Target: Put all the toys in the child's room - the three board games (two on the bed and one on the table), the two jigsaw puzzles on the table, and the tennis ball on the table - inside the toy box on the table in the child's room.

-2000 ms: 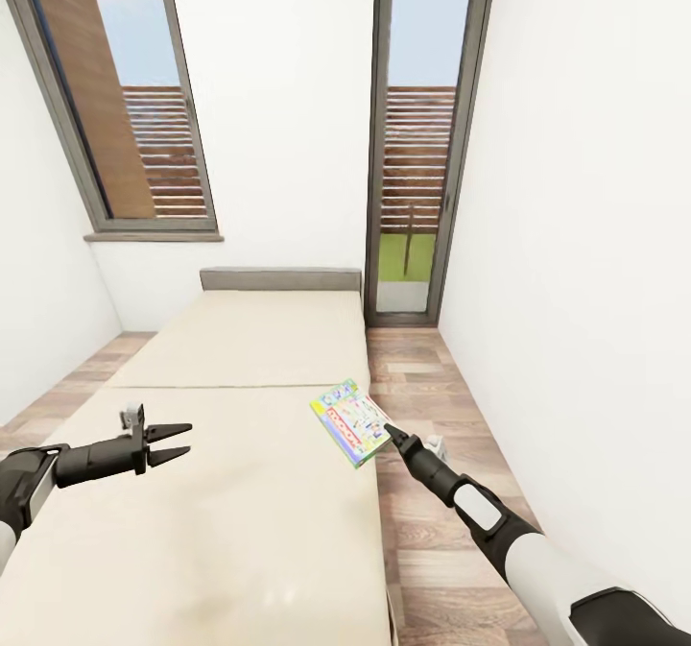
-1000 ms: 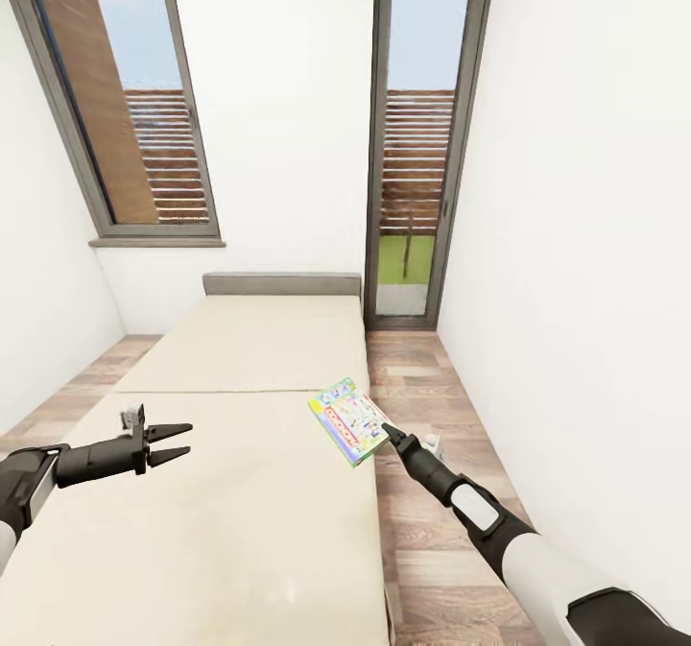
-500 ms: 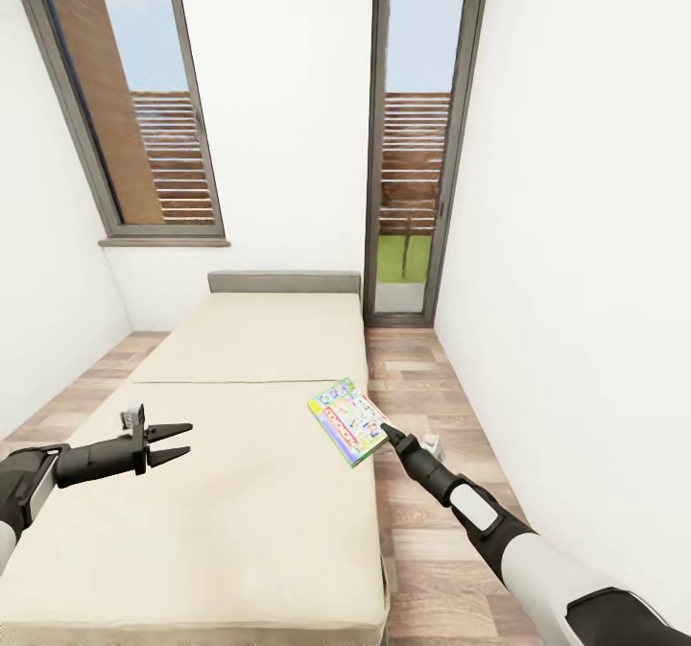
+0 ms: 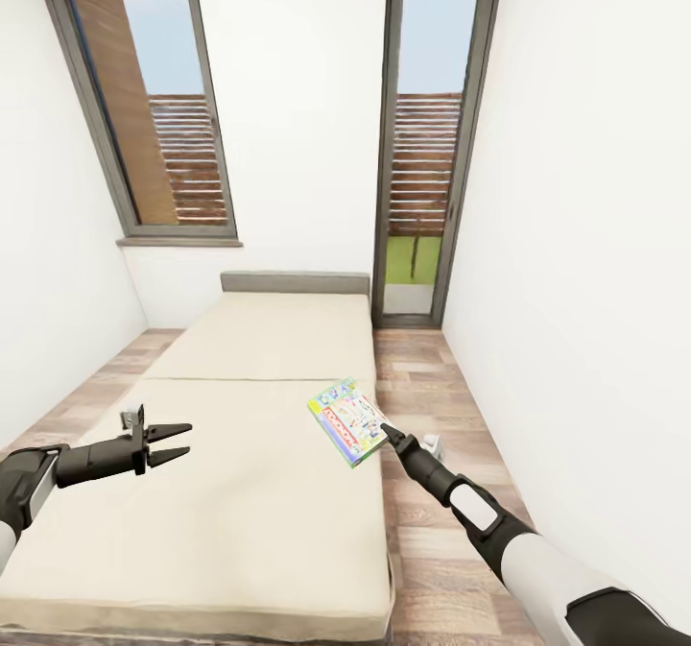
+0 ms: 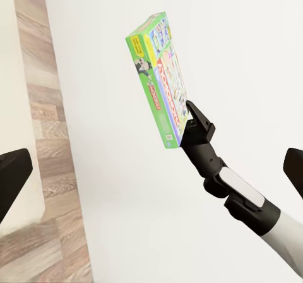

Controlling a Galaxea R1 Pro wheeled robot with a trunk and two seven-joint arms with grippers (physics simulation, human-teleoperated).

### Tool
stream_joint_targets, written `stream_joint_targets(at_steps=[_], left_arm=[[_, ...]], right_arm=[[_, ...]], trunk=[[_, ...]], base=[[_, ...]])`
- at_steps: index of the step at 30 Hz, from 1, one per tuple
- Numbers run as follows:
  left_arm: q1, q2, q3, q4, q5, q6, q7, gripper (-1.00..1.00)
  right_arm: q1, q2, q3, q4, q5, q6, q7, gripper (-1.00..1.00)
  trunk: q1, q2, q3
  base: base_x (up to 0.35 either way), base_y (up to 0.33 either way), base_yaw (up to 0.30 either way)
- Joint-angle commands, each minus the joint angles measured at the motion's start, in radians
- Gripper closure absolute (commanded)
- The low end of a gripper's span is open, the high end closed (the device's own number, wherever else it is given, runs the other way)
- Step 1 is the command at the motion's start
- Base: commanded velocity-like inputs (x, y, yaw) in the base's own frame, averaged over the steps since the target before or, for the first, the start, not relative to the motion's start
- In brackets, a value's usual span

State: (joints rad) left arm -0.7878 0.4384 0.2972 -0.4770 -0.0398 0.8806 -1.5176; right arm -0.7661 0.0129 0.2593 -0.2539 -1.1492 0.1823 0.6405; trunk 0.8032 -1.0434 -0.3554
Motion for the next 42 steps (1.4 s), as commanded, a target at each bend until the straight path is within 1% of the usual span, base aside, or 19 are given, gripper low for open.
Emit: stream_joint_targets(at_steps=[1, 11, 19, 31, 42], left_arm=[[-0.001, 0.0, 0.001, 0.0, -0.005, 0.011, -0.006, -1.0], [-0.001, 0.0, 0.002, 0.0, -0.004, 0.01, -0.007, -1.0], [-0.001, 0.0, 0.002, 0.0, -0.005, 0.011, -0.006, -1.0], [-0.001, 0.0, 0.001, 0.0, -0.005, 0.011, -0.007, -1.0], [-0.001, -0.001, 0.002, 0.0, -0.005, 0.011, -0.007, -1.0]], right_arm=[[-0.001, 0.0, 0.003, 0.001, -0.01, 0.006, 0.002, 1.0], [-0.001, -0.001, 0.002, 0.001, -0.01, 0.006, 0.002, 1.0], [-0.001, -0.001, 0.002, 0.001, -0.01, 0.006, 0.001, 1.0], [-0.001, -0.001, 0.003, 0.001, -0.01, 0.006, 0.001, 1.0], [-0.001, 0.001, 0.003, 0.001, -0.01, 0.006, 0.0, 1.0]], trunk=[[-0.004, 0.006, 0.002], [-0.043, 0.076, 0.033], [-0.073, 0.132, 0.058], [-0.119, 0.216, 0.096], [-0.162, 0.293, 0.13]], base=[[-0.272, 0.0, 0.26], [-0.074, 0.0, 0.283], [-0.19, 0.0, 0.289], [-0.016, 0.0, 0.29], [-0.108, 0.0, 0.29]])
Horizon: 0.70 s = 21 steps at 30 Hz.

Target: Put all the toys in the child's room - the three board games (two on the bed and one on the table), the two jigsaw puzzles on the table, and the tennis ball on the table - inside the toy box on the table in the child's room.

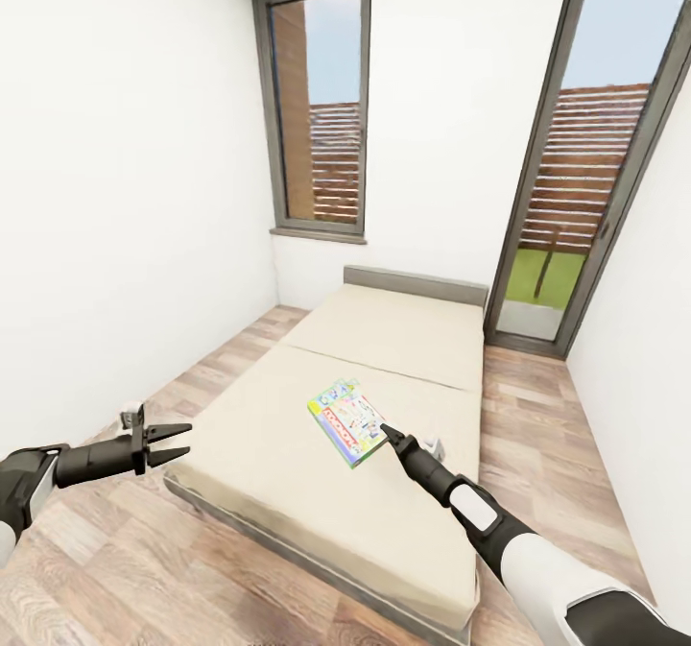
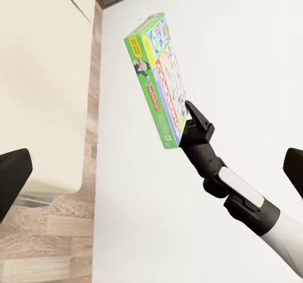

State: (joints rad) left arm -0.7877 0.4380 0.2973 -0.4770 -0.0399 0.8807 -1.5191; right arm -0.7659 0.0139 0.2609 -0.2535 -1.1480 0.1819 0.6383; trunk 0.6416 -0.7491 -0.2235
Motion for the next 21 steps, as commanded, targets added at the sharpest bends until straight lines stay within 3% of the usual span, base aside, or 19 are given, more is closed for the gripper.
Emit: stream_joint_targets(at_steps=[1, 13, 21], left_arm=[[-0.001, 0.0, 0.003, 0.0, -0.005, 0.011, -0.006, -1.0], [-0.001, 0.001, 0.001, 0.0, -0.005, 0.011, -0.006, -1.0], [-0.001, 0.0, 0.001, 0.0, -0.005, 0.01, -0.006, -1.0]], right_arm=[[-0.001, 0.0, 0.001, 0.0, -0.012, 0.007, 0.003, 1.0], [-0.001, 0.0, 0.001, 0.0, -0.012, 0.005, 0.004, 1.0], [-0.001, 0.001, 0.001, 0.0, -0.011, 0.005, 0.004, 1.0]], trunk=[[-0.004, 0.006, 0.002], [-0.05, 0.09, 0.039], [-0.08, 0.146, 0.064]], base=[[-0.012, 0.0, 0.29], [-0.002, 0.0, 0.277], [0.0, 0.0, 0.044]])
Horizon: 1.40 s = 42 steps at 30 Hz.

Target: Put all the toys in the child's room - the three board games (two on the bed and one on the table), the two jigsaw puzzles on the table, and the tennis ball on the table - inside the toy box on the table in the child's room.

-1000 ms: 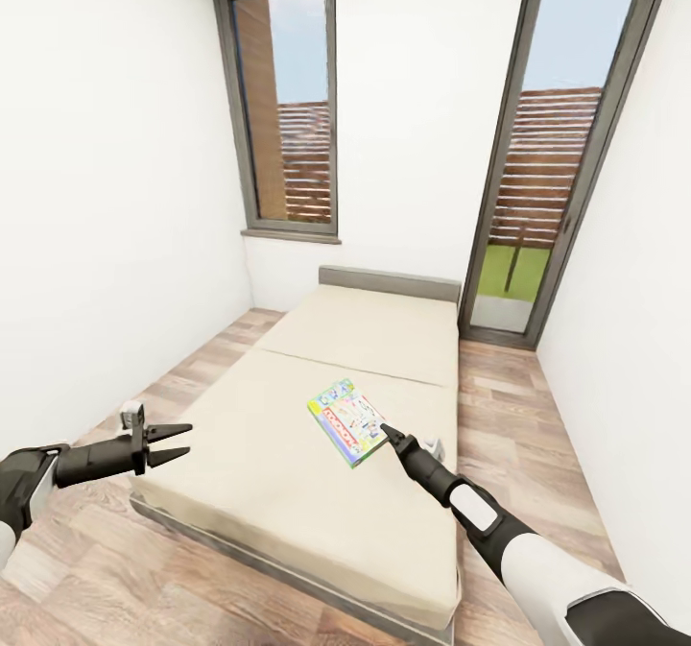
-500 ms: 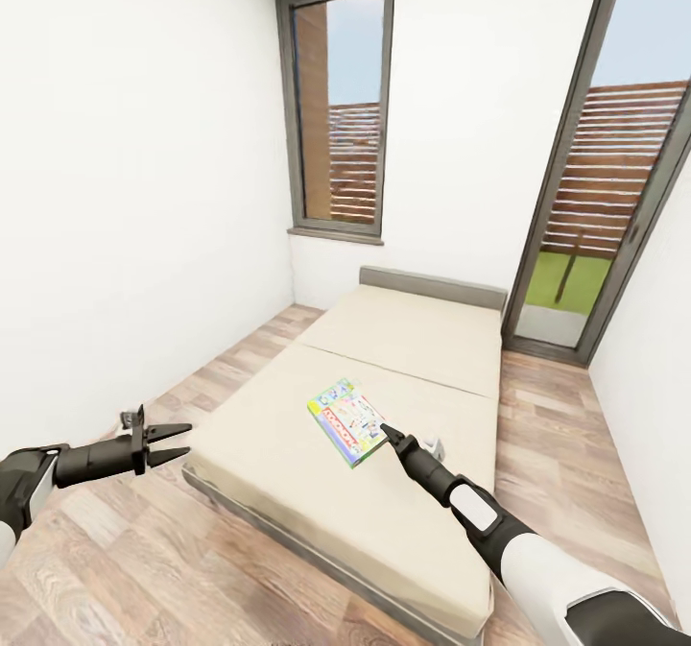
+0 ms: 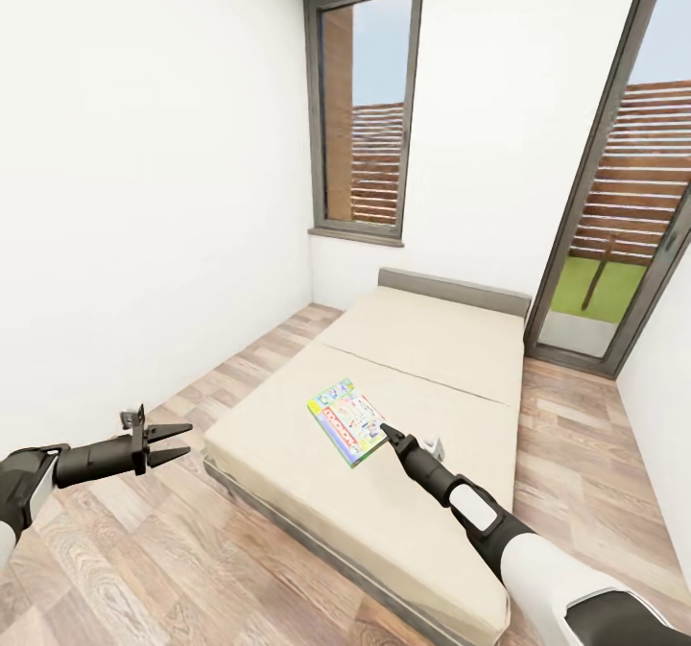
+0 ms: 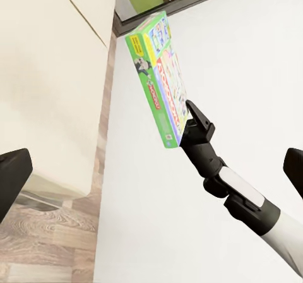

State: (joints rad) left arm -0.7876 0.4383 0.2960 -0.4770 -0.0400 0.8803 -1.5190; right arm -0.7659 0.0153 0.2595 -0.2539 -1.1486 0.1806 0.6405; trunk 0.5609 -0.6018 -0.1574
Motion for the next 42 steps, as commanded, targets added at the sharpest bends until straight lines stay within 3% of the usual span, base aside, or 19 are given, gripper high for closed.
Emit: stream_joint_targets(at_steps=[1, 29, 42], left_arm=[[-0.001, 0.0, 0.003, 0.0, -0.004, 0.01, -0.006, -1.0], [-0.001, 0.0, 0.003, 0.0, -0.004, 0.009, -0.004, -1.0], [-0.001, 0.0, 0.001, 0.0, -0.004, 0.008, -0.005, -1.0]], right_arm=[[-0.001, -0.001, 0.003, 0.001, -0.011, 0.007, 0.002, 1.0], [-0.001, 0.0, 0.003, 0.001, -0.01, 0.005, 0.002, 1.0], [-0.001, 0.001, 0.003, 0.001, -0.011, 0.006, 0.002, 1.0]], trunk=[[-0.004, 0.006, 0.002], [-0.111, 0.202, 0.089], [-0.111, 0.202, 0.089]], base=[[0.0, 0.0, 0.002], [0.0, 0.0, 0.0], [0.0, 0.0, 0.0]])
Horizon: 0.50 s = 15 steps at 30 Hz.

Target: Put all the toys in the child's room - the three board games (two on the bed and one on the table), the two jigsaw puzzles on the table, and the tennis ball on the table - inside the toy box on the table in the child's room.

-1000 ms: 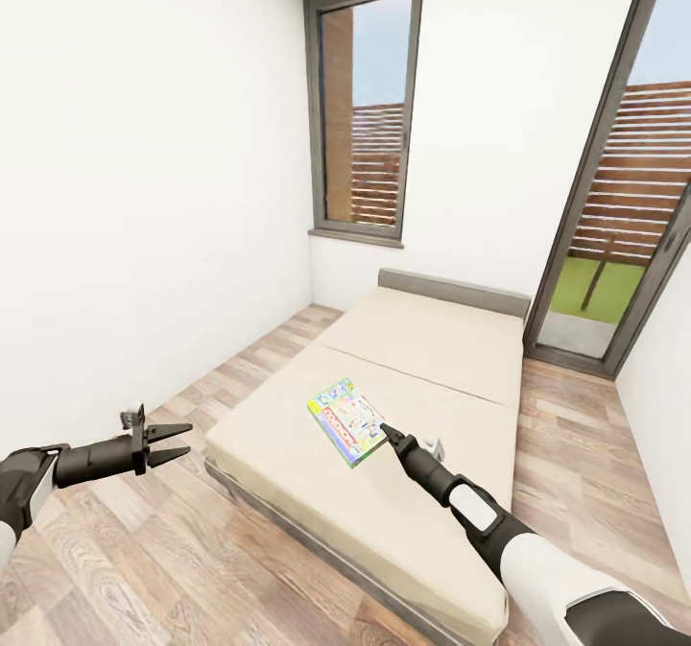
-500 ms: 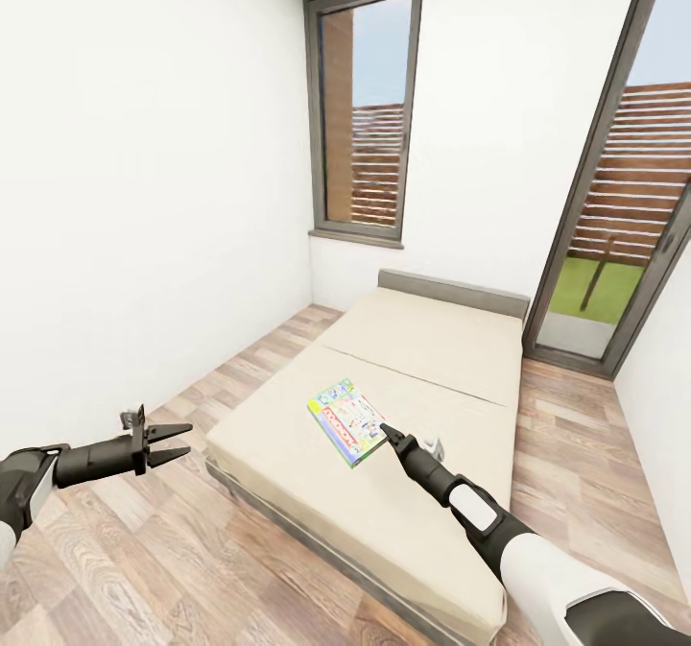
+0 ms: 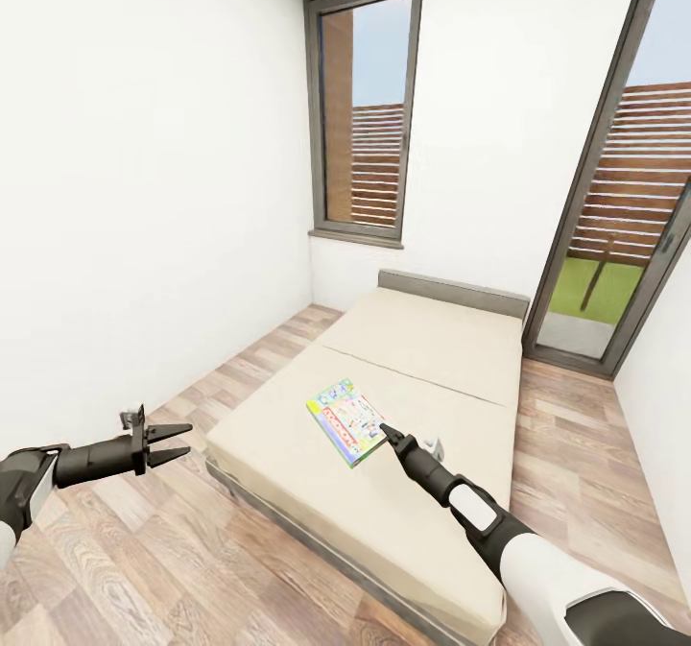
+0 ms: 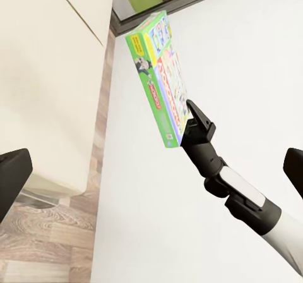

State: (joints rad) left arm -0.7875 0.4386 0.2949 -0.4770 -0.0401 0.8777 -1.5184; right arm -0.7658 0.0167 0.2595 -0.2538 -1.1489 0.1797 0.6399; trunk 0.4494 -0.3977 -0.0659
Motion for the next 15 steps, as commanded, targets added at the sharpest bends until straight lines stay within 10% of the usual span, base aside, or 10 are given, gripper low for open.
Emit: stream_joint_targets(at_steps=[1, 15], left_arm=[[-0.001, 0.0, 0.002, 0.0, -0.004, 0.011, -0.006, -1.0], [-0.001, 0.0, 0.004, 0.0, -0.003, 0.005, -0.009, -1.0]], right_arm=[[-0.001, 0.0, 0.003, 0.001, -0.01, 0.006, 0.002, 1.0], [-0.001, 0.0, 0.003, 0.001, -0.01, 0.007, -0.005, 1.0]], trunk=[[0.001, -0.002, -0.002], [0.001, -0.002, -0.002]], base=[[0.0, 0.0, 0.0], [0.0, 0.0, 0.019]])
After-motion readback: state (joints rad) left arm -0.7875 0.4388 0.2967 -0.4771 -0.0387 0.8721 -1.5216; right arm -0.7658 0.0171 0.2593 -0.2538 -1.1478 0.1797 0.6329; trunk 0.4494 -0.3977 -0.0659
